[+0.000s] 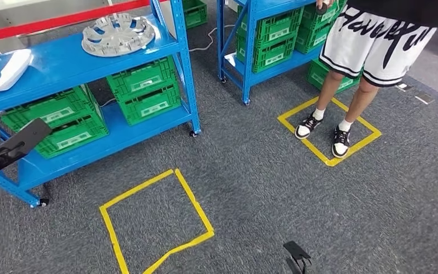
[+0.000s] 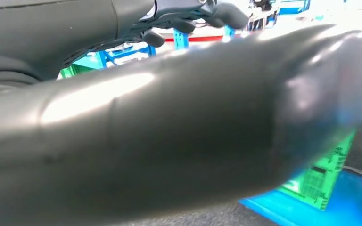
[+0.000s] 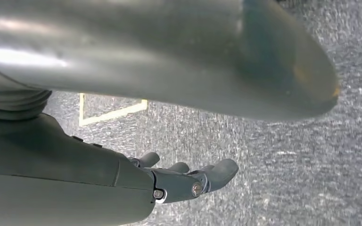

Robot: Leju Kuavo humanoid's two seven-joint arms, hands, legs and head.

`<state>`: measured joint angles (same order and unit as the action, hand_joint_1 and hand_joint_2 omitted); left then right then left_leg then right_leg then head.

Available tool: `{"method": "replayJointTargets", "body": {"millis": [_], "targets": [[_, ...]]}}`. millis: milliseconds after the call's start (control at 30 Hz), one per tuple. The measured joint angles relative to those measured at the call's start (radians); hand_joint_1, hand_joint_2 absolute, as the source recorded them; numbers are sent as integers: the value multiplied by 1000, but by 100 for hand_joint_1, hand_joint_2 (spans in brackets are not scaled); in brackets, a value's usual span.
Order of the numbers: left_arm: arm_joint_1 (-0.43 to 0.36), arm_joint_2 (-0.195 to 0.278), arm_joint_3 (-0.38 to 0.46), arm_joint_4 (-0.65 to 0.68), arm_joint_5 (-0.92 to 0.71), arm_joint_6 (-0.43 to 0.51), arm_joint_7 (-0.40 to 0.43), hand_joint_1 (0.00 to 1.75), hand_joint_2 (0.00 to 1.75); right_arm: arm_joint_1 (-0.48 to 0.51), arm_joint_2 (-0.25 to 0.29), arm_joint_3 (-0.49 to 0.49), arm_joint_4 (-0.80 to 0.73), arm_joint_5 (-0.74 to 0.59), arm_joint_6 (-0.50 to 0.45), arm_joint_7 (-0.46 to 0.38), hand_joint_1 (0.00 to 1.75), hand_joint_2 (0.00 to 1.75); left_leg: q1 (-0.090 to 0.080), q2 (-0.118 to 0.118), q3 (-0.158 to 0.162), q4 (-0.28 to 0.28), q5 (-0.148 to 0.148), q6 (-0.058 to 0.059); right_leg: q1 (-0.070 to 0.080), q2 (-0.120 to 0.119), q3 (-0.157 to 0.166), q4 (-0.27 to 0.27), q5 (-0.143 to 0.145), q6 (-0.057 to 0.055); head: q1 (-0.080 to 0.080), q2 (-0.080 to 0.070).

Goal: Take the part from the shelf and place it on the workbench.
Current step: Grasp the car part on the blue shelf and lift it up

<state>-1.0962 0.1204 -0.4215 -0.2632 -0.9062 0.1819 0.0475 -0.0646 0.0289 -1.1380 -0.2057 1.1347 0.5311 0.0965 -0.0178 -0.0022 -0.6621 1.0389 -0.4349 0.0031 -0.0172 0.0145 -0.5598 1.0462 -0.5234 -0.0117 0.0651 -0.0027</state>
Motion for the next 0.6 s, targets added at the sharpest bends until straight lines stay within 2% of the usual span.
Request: {"method": "replayJointTargets", "body": {"millis": [33, 100, 133, 167, 233, 267, 300, 333, 400, 433, 467, 500, 600], "targets": [[-2, 0, 0, 0, -1, 1, 1, 0, 0, 0, 0, 0, 0, -1, 0, 0, 0, 0, -1, 0, 6, -4, -6, 4, 1, 0, 4, -1, 0, 6, -1, 0], [-4, -2, 0, -3, -5, 1, 2, 0, 0, 0, 0, -1, 0, -3, 0, 0, 0, 0, 5, 1, 26, -17, 4, 14, 3, -2, 7, 13, -5, 14, -1, 0], [-7, -4, 0, -3, -7, 1, 2, 0, 0, 0, 0, -1, 0, -4, 1, 0, 0, 0, 7, 1, 37, -20, 3, 18, 3, -3, -4, 36, -14, 17, 0, 0], [-10, -7, 0, -4, -10, 1, 3, 0, 0, -1, 0, -1, 0, -5, 1, 0, 0, 0, 9, 1, 45, -24, 2, 22, 2, -4, -28, 77, -29, 20, 0, 0], [-14, -15, 0, -4, -14, 1, 6, 0, 0, 0, -1, -2, 0, -6, 1, 0, 0, 0, 8, 0, 53, -24, -7, 28, 1, -6, -104, 191, -68, 27, 0, 0], [-12, -18, 0, -3, -16, 2, 9, 0, 0, 1, -2, -3, 0, -6, 1, 0, 0, 0, 9, -1, 58, -23, -13, 28, 1, -6, -139, 232, -80, 30, 0, 0], [-9, -21, 0, -3, -18, 2, 12, 0, 0, 3, -2, -3, 0, -5, 1, -1, 0, 0, 9, -2, 65, -22, -20, 26, 0, -6, -163, 246, -77, 33, 0, 0], [-6, -22, 0, -2, -20, 2, 14, 0, 0, 5, -2, -4, 0, -3, 1, -3, 0, 0, 11, -3, 73, -21, -29, 24, -2, -7, -169, 224, -52, 36, 0, 0], [-5, -15, 0, -2, -21, 5, 16, 0, 0, 8, -3, -3, 1, 5, 1, -5, 0, 0, 14, -2, 89, -13, -49, 14, -6, -9, -143, 108, 38, 38, 0, 0], [-5, -7, 0, -1, -22, 7, 16, 0, 0, 9, -4, -3, 1, 11, 1, -5, 0, 0, 14, -2, 95, -9, -59, 7, -5, -9, -128, 55, 64, 37, 0, 0], [-6, 3, 0, -1, -22, 9, 15, 0, 0, 9, -5, -3, 1, 17, 1, -4, 0, 0, 13, -1, 97, -5, -67, 0, -5, -10, -117, 22, 81, 32, -1, 0], [-6, 15, 0, -1, -22, 10, 14, 0, 0, 10, -5, -3, 2, 22, 1, -2, 0, 0, 11, 0, 99, -3, -73, -7, -4, -10, -113, 10, 82, 25, -1, 0], [-7, 51, 0, -1, -23, 11, 19, 0, 0, 12, -5, -3, 2, 30, 1, 1, 0, 0, 12, 0, 104, 8, -83, -23, -4, -7, -99, 9, 77, 1, -3, 0]]}}
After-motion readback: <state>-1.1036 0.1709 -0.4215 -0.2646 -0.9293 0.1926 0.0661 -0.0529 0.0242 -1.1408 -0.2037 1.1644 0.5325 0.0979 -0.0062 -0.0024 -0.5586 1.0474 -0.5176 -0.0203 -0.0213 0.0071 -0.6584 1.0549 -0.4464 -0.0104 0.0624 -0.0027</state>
